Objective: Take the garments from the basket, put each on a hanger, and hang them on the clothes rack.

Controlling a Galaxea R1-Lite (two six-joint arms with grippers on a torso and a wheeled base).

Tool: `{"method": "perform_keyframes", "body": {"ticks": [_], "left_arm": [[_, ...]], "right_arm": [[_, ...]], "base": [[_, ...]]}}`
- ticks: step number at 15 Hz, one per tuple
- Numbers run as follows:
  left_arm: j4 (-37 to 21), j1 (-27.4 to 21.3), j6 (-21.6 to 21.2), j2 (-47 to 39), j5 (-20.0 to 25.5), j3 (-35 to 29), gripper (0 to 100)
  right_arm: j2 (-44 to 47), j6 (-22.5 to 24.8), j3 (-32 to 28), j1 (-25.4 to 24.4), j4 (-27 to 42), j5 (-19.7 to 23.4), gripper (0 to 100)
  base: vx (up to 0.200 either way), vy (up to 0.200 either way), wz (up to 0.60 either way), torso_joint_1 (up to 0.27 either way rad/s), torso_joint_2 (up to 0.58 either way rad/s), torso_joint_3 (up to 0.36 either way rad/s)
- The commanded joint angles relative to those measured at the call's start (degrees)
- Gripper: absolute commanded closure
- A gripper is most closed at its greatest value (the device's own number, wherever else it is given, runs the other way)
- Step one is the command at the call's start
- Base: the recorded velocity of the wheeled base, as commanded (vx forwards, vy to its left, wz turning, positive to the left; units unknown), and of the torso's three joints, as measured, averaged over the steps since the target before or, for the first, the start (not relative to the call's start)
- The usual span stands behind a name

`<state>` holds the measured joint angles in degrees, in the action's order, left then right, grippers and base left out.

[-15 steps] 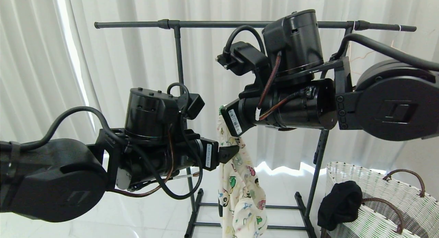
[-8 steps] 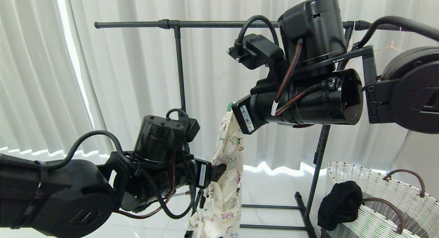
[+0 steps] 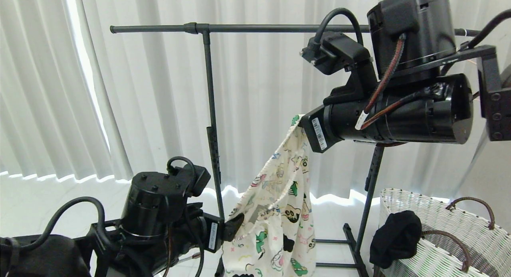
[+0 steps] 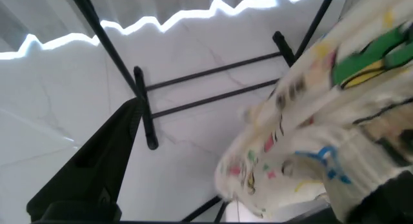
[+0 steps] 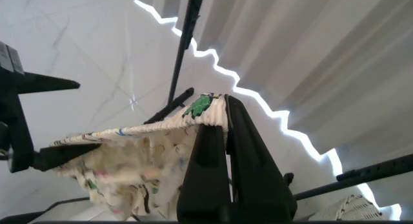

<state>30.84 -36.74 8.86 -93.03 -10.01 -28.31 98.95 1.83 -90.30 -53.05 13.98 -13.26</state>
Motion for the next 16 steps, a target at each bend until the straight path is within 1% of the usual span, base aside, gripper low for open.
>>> {"method": "perform_keyframes", "body": {"ticks": [1,4,7,8,10,11,12,13,14,16], "left_arm": [[0.01,0.00,0.01,2.59,-0.01,2.12,0],[0.01,-0.35,-0.07,2.76,-0.01,2.29,0],[1.68,-1.40,-0.16,2.94,-0.10,2.99,0],[2.03,-1.75,-0.69,2.94,-0.54,3.52,100],[2.12,-2.02,-3.15,2.94,-2.30,4.58,100],[2.20,-2.19,-4.82,2.94,-3.97,5.54,100],[2.20,-2.63,-5.35,3.03,-5.02,5.81,100],[2.20,-2.72,-5.43,3.03,-5.11,5.81,100],[3.61,-2.81,-5.52,4.52,-5.64,5.89,100],[3.61,-2.81,-5.70,7.60,-5.02,5.19,100]], "right_arm": [[-2.27,0.02,1.35,0.32,-0.01,-0.01,100],[-3.77,0.11,3.02,0.32,0.08,-0.27,100],[-5.52,0.11,5.31,0.32,0.08,-0.36,100],[-5.96,0.11,6.27,0.32,0.08,-0.71,100],[-6.49,0.19,7.33,0.32,-0.01,-1.94,100],[-6.93,0.11,7.94,0.32,-0.01,-2.38,100],[-7.28,0.11,8.65,0.32,-0.01,-2.38,100],[-7.28,0.11,8.82,0.32,-0.01,-2.38,100],[-8.78,0.11,10.93,0.32,-0.01,-2.47,100],[-10.80,0.11,13.83,0.76,-0.01,-2.47,100]], "base": [[0.000,0.000,0.00,0.000,0.00,0.000],[0.000,0.000,0.00,0.000,0.00,0.000],[0.000,0.000,0.00,0.000,0.00,0.000],[0.000,0.000,0.00,0.000,0.00,0.000],[0.000,0.000,0.00,0.000,0.00,0.000],[0.000,0.000,0.00,0.000,0.00,0.000],[0.000,0.000,0.00,0.000,0.00,0.000],[0.000,0.000,0.00,0.000,0.00,0.000],[0.000,0.000,0.00,0.000,0.00,0.000],[0.000,0.000,0.00,0.000,0.00,0.000]]}}
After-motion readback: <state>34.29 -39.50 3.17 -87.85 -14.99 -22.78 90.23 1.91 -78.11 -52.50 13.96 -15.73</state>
